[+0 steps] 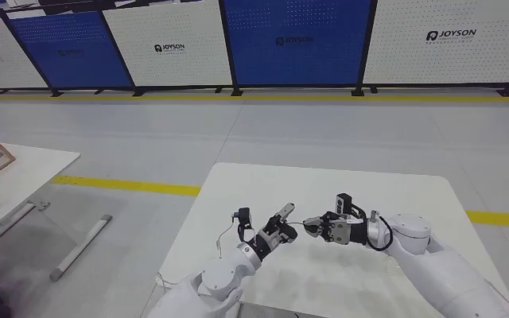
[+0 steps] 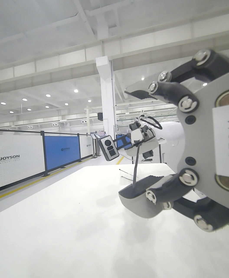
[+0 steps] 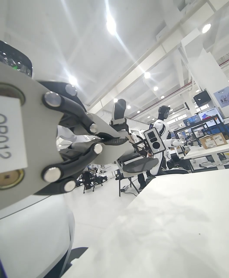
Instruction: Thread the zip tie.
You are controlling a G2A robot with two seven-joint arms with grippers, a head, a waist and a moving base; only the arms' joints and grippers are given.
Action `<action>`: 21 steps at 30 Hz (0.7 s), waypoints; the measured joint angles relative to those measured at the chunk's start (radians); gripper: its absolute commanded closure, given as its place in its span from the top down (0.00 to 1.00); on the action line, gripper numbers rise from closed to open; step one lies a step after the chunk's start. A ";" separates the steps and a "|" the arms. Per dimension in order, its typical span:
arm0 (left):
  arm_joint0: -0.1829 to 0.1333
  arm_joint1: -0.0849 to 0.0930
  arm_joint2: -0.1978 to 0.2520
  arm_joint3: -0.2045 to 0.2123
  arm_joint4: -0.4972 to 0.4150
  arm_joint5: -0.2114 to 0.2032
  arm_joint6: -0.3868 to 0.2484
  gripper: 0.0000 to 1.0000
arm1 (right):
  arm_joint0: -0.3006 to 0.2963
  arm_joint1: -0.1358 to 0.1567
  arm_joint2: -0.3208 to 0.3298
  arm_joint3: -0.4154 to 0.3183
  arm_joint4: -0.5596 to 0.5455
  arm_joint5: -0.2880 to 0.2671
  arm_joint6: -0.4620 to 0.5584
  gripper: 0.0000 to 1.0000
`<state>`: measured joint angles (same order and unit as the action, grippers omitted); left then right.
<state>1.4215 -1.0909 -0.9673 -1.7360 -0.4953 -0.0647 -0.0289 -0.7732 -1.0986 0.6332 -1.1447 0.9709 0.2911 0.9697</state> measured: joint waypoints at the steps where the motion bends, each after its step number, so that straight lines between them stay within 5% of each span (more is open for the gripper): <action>1: 0.001 -0.001 0.000 0.002 0.002 -0.001 -0.003 0.00 | 0.000 0.000 0.000 0.000 0.000 0.000 0.000 0.00; 21: 0.039 -0.006 -0.029 -0.010 0.029 -0.012 -0.064 0.00 | 0.000 0.000 0.000 0.000 0.000 0.000 0.000 0.00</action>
<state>1.4608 -1.0973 -0.9966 -1.7462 -0.4664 -0.0762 -0.0925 -0.7732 -1.0986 0.6332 -1.1447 0.9709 0.2911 0.9697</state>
